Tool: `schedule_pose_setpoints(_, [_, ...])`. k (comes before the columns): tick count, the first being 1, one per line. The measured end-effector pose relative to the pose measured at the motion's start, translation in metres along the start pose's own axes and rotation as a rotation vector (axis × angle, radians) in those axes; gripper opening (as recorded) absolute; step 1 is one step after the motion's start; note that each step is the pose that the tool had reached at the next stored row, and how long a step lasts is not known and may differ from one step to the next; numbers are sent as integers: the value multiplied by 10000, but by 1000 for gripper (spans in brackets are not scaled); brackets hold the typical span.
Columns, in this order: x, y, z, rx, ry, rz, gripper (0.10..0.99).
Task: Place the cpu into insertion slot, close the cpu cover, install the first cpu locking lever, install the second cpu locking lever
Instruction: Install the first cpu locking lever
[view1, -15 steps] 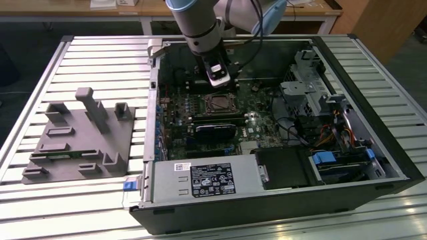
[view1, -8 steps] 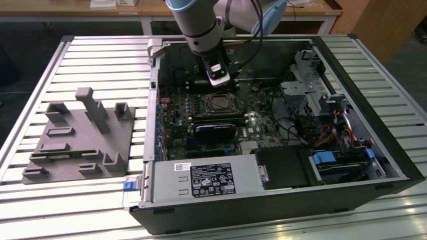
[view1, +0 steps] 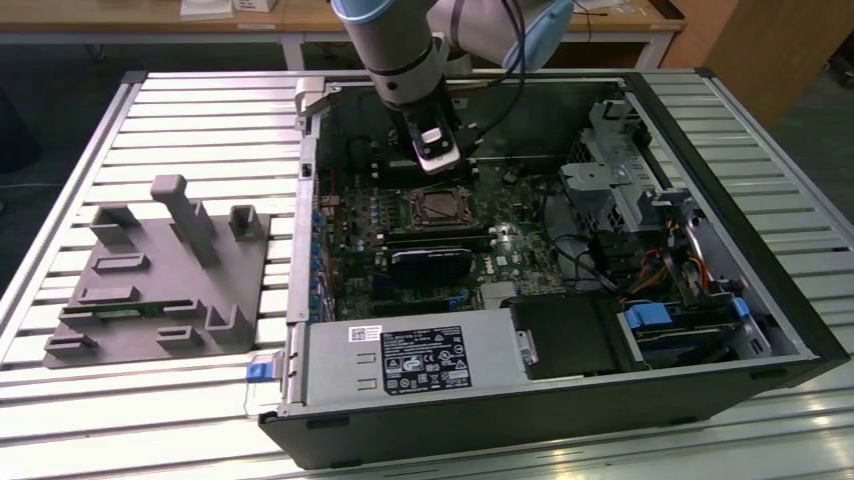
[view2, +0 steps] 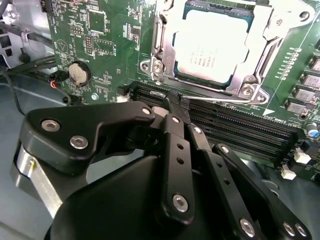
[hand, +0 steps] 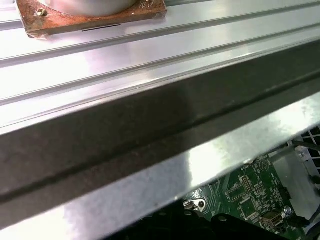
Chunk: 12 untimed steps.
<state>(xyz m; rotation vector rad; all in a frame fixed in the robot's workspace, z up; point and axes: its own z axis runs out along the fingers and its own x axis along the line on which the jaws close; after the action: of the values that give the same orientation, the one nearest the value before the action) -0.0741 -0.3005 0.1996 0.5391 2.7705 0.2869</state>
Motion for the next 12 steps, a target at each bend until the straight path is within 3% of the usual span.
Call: schedule_pose_setpoints(12, [9,-29,48,11,-3,-4,106])
